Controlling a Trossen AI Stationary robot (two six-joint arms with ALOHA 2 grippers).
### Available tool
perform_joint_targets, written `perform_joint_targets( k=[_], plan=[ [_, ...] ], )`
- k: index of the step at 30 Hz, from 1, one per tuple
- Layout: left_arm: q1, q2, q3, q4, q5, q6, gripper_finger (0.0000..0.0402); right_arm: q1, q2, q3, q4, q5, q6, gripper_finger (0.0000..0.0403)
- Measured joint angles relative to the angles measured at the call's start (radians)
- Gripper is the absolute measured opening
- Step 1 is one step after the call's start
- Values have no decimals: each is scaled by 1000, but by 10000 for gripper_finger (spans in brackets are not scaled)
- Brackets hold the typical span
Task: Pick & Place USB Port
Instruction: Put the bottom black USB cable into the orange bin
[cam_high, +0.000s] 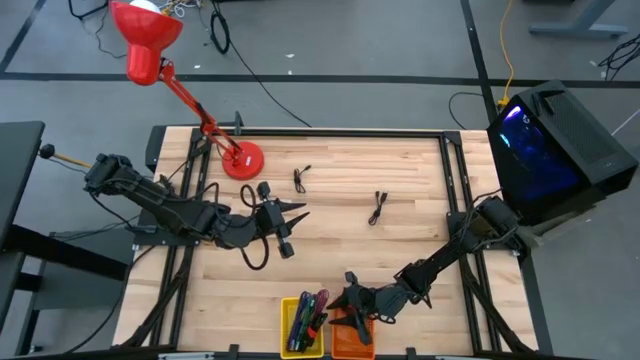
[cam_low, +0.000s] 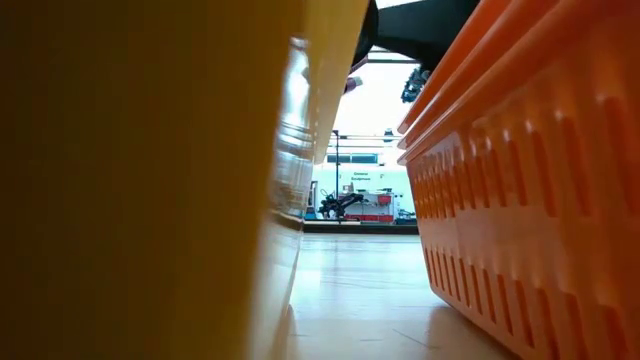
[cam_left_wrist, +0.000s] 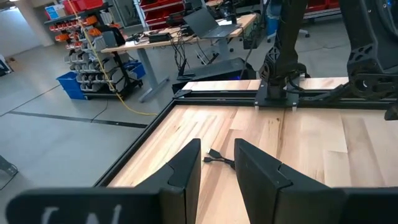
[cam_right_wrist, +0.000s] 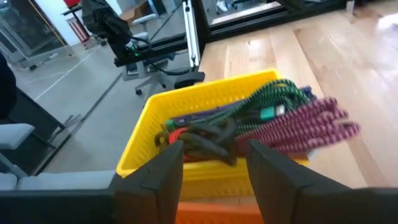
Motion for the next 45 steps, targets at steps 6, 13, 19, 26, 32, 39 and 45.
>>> perform_joint_targets(
  k=[6, 13, 19, 26, 32, 39, 45],
  plan=[
    [0, 0, 0, 0, 0, 0, 103, -1, 0, 41, -121, -1, -22, 167],
    [0, 0, 0, 0, 0, 1, 103, -6, 0, 44, -115, 0, -16, 165],
    [0, 0, 0, 0, 0, 1, 103, -6, 0, 44, -115, -1, -1, 162],
    [0, 0, 0, 0, 0, 2, 103, -6, 0, 44, -116, -2, 3, 162],
    [0, 0, 0, 0, 0, 3, 103, -6, 0, 44, -117, -3, 10, 162],
    [1, 0, 0, 1, 0, 3, 103, -7, 22, 45, -86, -11, 18, 162],
    [0, 0, 0, 1, 0, 3, 103, -14, 55, 45, -39, -35, 14, 162]
  ],
)
